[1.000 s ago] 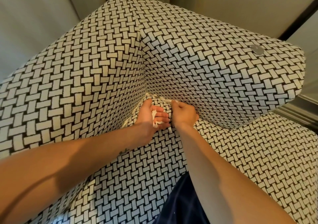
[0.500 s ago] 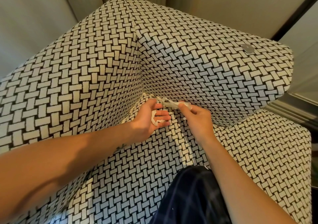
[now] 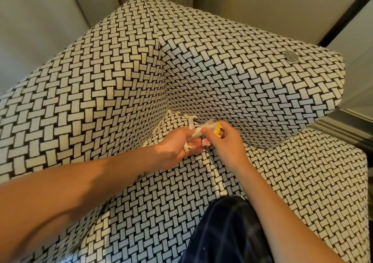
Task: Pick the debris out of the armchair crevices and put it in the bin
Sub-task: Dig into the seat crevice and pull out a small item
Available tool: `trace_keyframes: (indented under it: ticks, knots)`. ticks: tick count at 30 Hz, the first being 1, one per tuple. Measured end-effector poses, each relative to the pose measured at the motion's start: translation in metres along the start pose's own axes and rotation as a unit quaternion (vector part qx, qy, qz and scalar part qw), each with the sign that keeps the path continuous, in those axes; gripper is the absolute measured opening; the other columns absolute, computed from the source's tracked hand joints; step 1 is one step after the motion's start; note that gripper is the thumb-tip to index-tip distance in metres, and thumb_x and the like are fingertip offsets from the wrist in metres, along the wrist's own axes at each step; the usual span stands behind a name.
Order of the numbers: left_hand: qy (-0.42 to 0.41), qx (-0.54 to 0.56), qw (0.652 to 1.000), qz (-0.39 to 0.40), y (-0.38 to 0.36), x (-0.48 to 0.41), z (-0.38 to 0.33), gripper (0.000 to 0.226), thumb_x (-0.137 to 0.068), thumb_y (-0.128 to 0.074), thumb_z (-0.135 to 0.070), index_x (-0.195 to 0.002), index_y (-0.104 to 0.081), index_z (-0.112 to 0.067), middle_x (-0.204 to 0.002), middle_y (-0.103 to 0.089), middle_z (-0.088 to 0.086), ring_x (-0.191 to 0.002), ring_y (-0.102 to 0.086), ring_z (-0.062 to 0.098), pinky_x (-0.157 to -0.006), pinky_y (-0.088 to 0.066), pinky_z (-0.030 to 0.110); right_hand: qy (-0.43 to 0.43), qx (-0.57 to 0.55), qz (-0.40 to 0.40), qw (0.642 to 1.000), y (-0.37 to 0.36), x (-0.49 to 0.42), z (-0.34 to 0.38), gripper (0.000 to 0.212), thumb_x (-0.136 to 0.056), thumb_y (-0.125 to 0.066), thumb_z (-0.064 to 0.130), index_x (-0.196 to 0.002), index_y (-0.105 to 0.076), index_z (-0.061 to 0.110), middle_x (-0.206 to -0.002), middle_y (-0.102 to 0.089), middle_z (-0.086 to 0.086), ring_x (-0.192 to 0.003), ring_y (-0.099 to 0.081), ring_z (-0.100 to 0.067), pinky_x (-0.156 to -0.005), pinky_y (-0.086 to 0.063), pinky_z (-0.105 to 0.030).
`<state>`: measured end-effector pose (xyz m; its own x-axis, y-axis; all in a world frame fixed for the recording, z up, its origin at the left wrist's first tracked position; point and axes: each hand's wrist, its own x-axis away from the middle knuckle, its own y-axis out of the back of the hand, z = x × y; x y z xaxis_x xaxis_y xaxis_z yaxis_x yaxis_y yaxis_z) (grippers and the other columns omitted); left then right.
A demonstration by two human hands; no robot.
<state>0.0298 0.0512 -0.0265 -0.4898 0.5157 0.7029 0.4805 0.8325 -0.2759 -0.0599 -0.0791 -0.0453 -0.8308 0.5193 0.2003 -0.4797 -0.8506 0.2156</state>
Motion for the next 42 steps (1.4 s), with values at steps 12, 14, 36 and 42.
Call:
trace_keyframes:
  ticks: [12, 14, 36, 42]
  knots:
    - [0.003, -0.099, 0.994, -0.043, 0.002, -0.004, 0.003, 0.024, -0.107, -0.049, -0.024, -0.117, -0.061, -0.007, -0.088, -0.061, 0.004, -0.067, -0.052, 0.01, -0.056, -0.043, 0.022, 0.013, 0.03, -0.001, 0.999, -0.002, -0.006, -0.006, 0.019, -0.105, -0.055, 0.025, -0.119, -0.067, 0.023, -0.085, -0.068, 0.009, -0.068, -0.059, 0.003, -0.063, -0.046, -0.014]
    - [0.005, -0.097, 0.995, -0.028, -0.001, -0.002, 0.003, 0.019, -0.105, -0.048, -0.014, -0.117, -0.059, -0.004, -0.094, -0.064, 0.008, -0.067, -0.054, 0.011, -0.058, -0.043, 0.024, 0.001, 0.038, 0.036, 0.999, -0.005, -0.005, -0.004, 0.024, -0.103, -0.057, 0.023, -0.125, -0.065, 0.024, -0.097, -0.071, 0.008, -0.08, -0.066, -0.004, -0.071, -0.053, -0.019]
    - [-0.024, -0.135, 0.987, -0.084, 0.006, -0.01, 0.008, 0.026, -0.103, -0.047, -0.017, -0.124, -0.058, -0.007, -0.088, -0.067, 0.01, -0.057, -0.051, 0.013, -0.045, -0.039, 0.024, -0.047, -0.003, 0.069, 0.997, -0.007, -0.008, -0.002, 0.059, -0.081, -0.085, 0.016, -0.132, -0.057, 0.02, -0.105, -0.07, 0.007, -0.085, -0.069, 0.008, -0.075, -0.052, -0.008]
    - [-0.039, -0.117, 0.987, -0.105, 0.006, -0.01, 0.006, 0.028, -0.103, -0.039, -0.008, -0.121, -0.059, -0.016, -0.084, -0.069, 0.013, -0.054, -0.052, 0.015, -0.041, -0.039, 0.023, -0.037, 0.079, 0.027, 0.996, -0.011, -0.024, 0.0, 0.041, -0.103, -0.05, 0.048, -0.121, -0.069, 0.016, -0.109, -0.069, 0.01, -0.101, -0.062, -0.002, -0.091, -0.048, -0.02]
